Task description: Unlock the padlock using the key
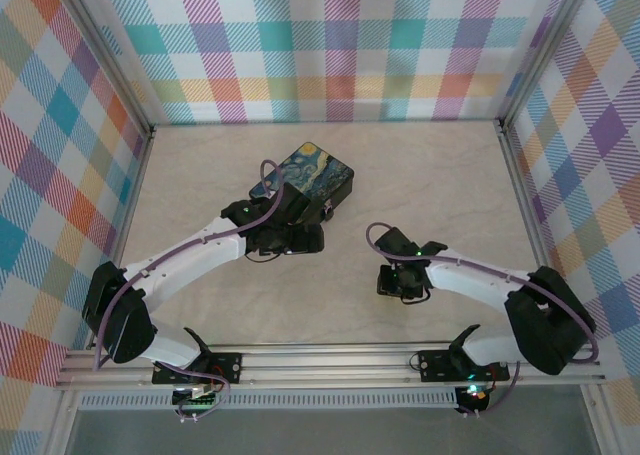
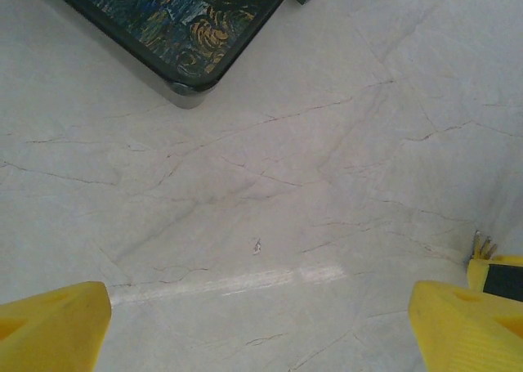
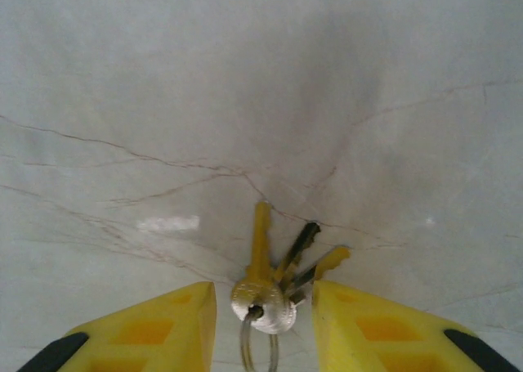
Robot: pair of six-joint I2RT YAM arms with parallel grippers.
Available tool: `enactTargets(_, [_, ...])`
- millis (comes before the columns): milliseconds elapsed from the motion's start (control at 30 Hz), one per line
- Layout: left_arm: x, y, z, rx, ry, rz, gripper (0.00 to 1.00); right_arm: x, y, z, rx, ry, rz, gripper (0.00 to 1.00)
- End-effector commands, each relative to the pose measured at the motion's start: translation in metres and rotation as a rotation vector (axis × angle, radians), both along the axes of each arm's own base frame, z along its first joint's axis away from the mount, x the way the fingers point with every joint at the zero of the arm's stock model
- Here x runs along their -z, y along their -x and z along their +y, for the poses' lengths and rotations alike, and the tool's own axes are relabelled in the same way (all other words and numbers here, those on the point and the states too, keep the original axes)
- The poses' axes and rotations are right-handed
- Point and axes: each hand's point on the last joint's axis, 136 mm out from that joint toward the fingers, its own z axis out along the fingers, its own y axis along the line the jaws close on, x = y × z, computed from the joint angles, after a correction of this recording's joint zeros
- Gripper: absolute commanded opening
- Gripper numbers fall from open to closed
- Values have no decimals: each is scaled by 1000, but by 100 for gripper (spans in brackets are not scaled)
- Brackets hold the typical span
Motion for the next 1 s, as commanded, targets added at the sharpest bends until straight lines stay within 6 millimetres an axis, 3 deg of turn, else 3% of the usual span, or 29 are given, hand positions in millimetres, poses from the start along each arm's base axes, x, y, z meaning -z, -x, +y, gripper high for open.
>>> enactTargets(0, [-12,3,4,14,-8,-30,94,-2,2,3,7,16,33,36])
enactTargets(400, [-16,6,10,17,-15,-49,94,25,7,-3,20,99,98,14])
enactTargets(500, [-17,7,13,13,-17,-56,94,15,1,1,9,65,55,11])
enactTargets(800, [-23,10,8,26,24,-55,94,-43,-22,30,-149,-89,-138,2])
enactTargets(967, [-26,9,4,36,38,-57,94,-57,-30,37,-247,-106,-207,0])
